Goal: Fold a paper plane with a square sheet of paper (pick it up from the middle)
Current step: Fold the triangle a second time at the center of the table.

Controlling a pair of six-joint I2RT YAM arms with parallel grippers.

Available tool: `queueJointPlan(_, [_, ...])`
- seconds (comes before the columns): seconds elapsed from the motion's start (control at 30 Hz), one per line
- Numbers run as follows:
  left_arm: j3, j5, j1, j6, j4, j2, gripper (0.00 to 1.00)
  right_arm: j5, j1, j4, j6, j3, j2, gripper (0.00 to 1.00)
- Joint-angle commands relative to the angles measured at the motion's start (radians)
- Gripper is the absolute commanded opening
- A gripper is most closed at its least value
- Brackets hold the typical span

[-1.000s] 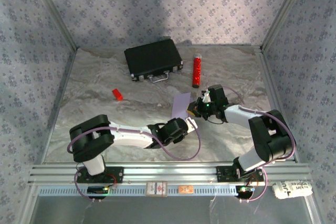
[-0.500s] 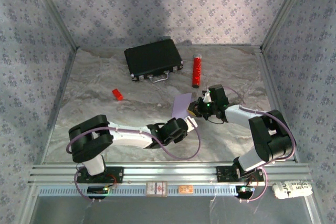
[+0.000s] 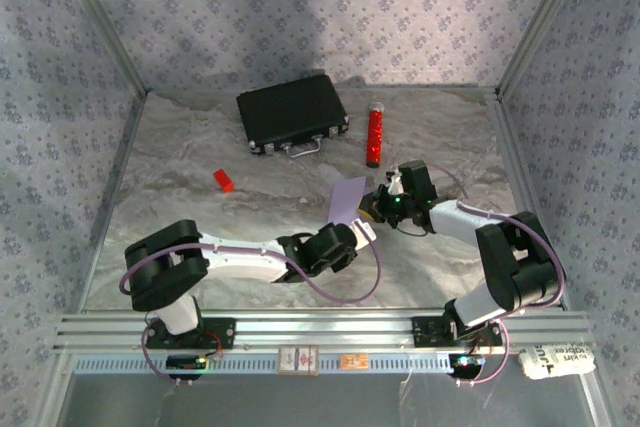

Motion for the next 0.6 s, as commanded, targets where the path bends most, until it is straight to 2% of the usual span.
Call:
queueJointPlan(0.0, [0.002, 0.026, -0.006, -0.017, -0.023, -0.031, 0.11, 0.006, -0.007, -0.022, -0.012, -0.008, -0.020, 0.07])
queueJointPlan(0.2, [0.019, 0.086, 0.015, -0.076, -0.070, -0.031, 0.00, 0.023, -0.009, -0.053, -0.028, -0.013, -0.040, 0.12])
queueJointPlan(0.43, [0.063, 0.308, 0.099, -0.278, -0.164, -0.038, 0.00, 0.102, -0.018, -0.193, -0.097, -0.021, -0.130, 0.26])
queueJointPlan(0.57, [0.066, 0.420, 0.132, -0.403, -0.176, -0.037, 0.00, 0.137, -0.042, -0.267, -0.119, -0.046, -0.204, 0.31])
